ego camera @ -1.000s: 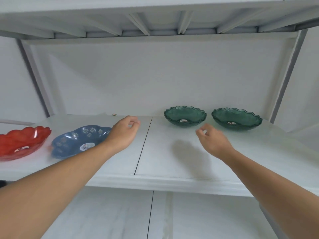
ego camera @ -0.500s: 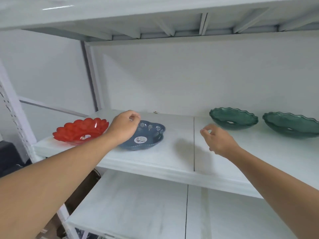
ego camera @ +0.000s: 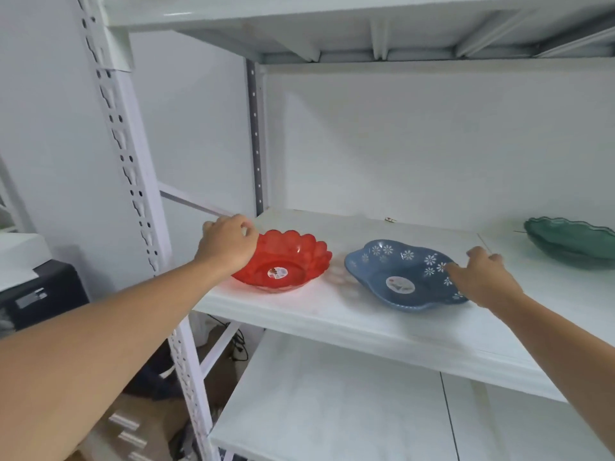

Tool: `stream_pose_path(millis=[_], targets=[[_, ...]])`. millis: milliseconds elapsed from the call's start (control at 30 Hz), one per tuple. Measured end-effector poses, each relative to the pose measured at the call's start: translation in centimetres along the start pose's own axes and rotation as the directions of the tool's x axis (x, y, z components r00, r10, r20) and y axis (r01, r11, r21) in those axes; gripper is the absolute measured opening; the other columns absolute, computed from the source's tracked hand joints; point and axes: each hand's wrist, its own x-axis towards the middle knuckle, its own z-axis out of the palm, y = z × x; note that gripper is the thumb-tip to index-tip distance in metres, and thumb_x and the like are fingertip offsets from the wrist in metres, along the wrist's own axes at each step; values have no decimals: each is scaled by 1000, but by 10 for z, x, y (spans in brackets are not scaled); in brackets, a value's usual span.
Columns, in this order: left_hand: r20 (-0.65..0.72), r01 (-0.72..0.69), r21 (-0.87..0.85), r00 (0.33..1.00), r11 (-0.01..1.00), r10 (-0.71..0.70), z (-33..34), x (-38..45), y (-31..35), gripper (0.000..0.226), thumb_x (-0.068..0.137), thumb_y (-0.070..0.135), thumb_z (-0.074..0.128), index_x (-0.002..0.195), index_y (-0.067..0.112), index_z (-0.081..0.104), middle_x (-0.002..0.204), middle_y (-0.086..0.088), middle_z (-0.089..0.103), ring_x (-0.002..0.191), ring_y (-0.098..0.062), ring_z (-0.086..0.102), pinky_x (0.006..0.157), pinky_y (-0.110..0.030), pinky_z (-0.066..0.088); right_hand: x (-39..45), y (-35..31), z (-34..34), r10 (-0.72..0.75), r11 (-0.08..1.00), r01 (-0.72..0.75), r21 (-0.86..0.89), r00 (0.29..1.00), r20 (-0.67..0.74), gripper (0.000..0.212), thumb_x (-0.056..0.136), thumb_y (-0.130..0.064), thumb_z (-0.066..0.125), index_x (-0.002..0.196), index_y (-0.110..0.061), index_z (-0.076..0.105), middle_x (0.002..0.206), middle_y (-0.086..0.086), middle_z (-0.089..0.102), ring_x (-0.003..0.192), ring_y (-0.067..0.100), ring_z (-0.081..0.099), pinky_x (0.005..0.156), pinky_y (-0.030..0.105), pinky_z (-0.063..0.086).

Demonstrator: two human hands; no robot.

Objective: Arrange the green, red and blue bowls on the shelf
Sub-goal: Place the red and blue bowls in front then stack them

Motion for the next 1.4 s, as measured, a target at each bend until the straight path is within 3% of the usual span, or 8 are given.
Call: stream_pose_path(millis=[167, 267, 333, 400, 700, 833, 1033, 1400], targets=[[180, 303, 45, 935, 952, -306, 15, 7, -33, 65, 99, 49, 41, 158, 21, 42, 153, -15, 43, 138, -40, 43, 106, -47, 43, 7, 5, 12, 49, 988, -55, 146, 998, 47, 42, 101, -38, 57, 126, -5, 62, 110, 23, 70, 87, 47, 74, 84, 55, 64], [271, 412, -67, 884, 909, -381, 20, 4, -36, 50, 96, 34, 44, 137, 8, 56, 124, -19, 65, 100, -36, 68, 73, -36, 55, 14, 10, 16, 103, 946, -129, 297, 989, 102, 28, 96, -27, 63, 101, -1, 72, 92, 28, 73, 76, 47, 76, 74, 57, 65], [298, 411, -146, 886, 900, -357, 22, 7, -34, 36, 91, 20, 44, 116, 5, 65, 99, -21, 74, 83, -40, 74, 63, -36, 55, 17, 13, 18, 112, 924, -157, 348, 983, 145, 21, 95, -17, 62, 101, 0, 72, 78, 25, 70, 51, 34, 70, 49, 39, 61], [303, 412, -218, 890, 885, -341, 24, 12, -31, 31, 89, 12, 44, 108, 5, 68, 102, -25, 75, 95, -45, 74, 73, -41, 56, 22, 16, 20, 110, 926, -160, 342, 981, 162, 19, 95, -10, 58, 101, 3, 71, 70, 24, 67, 38, 27, 62, 40, 26, 49], [312, 395, -421, 908, 816, -278, 32, 32, -11, 34, 87, 3, 42, 111, -6, 65, 105, -33, 70, 86, -44, 73, 81, -59, 61, 24, 29, 16, 129, 888, -163, 429, 986, 109, 15, 96, -3, 56, 95, 6, 68, 53, 17, 63, 42, 29, 60, 42, 30, 50], [348, 353, -469, 916, 810, -198, 39, 36, 17, 34, 91, 3, 43, 112, 2, 69, 106, -26, 73, 93, -45, 76, 71, -49, 66, 16, 40, 2, 163, 842, -181, 508, 983, 80, 16, 97, -1, 55, 100, 6, 69, 77, 22, 65, 59, 33, 63, 55, 37, 54], [392, 275, -503, 917, 820, -67, 72, 34, 75, 32, 88, 3, 42, 103, 3, 70, 98, -24, 74, 83, -43, 77, 69, -52, 67, -1, 77, -28, 232, 855, -197, 480, 973, -14, 18, 96, -3, 52, 93, 6, 67, 54, 19, 64, 45, 29, 57, 45, 32, 47], [487, 222, -565, 867, 795, 104, 136, -21, 233, 31, 88, 0, 41, 103, 0, 69, 104, -28, 73, 84, -43, 76, 62, -44, 65, -50, 208, -123, 433, 790, -280, 545, 885, -173, 16, 89, -4, 50, 89, 3, 65, 46, 14, 59, 46, 30, 54, 46, 33, 47]])
